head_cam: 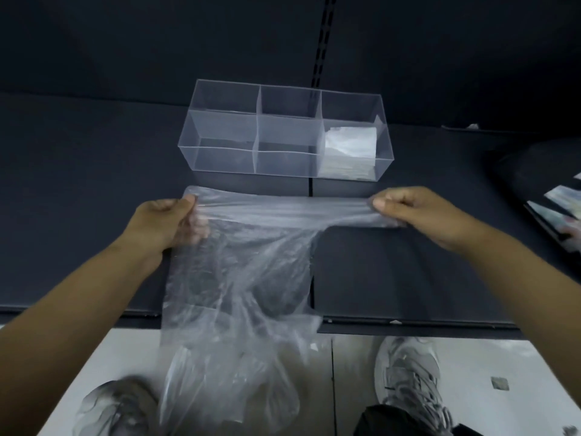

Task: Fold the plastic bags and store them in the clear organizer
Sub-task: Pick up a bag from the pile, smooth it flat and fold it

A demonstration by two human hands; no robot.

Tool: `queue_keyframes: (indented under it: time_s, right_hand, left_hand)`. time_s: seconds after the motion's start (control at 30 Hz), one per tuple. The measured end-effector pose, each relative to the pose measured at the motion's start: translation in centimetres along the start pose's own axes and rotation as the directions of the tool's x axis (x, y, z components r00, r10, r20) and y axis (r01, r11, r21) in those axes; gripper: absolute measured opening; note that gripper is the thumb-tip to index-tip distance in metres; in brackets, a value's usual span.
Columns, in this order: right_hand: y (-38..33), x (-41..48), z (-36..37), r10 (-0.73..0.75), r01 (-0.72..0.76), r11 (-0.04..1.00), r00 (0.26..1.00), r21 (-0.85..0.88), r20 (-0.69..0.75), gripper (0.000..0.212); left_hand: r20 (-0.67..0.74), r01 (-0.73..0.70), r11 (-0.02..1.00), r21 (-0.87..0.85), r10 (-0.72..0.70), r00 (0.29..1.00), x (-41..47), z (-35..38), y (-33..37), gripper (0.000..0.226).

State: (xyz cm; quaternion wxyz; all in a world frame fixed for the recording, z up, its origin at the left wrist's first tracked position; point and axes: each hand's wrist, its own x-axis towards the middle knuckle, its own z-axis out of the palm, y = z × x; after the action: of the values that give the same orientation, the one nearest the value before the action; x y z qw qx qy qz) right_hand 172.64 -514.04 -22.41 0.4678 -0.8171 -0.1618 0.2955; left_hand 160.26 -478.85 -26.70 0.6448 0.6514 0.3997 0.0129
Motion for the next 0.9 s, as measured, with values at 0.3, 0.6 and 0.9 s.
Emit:
queue_keyframes:
  time_s: [0.3, 0.6, 0.9]
  right_hand:
    - [1.8, 1.0, 1.0, 0.122, -0.077, 0.992, 0.752, 0.098, -0.648, 0.013]
    - [-4.8, -7.0, 8.5, 0.079, -0.079, 0.995, 0.997, -0.066, -0.009, 0.047]
    - [-1.6, -5.4, 9.0, 0.084, -0.057, 0.994, 0.95, 0.098, -0.3, 0.015]
  left_hand:
    - [-0.083, 0.009, 0.996, -0.086, -0.016, 0.996, 0.3, 0.0, -0.3, 0.023]
    - [0.131, 0.136, 0.99, 0.027, -0.139, 0.982, -7.5, -4.2, -3.3, 0.036]
    - [-0.06, 0.116, 0.993, 0.03, -0.114, 0.992, -8.9, -3.1, -5.9, 0.021]
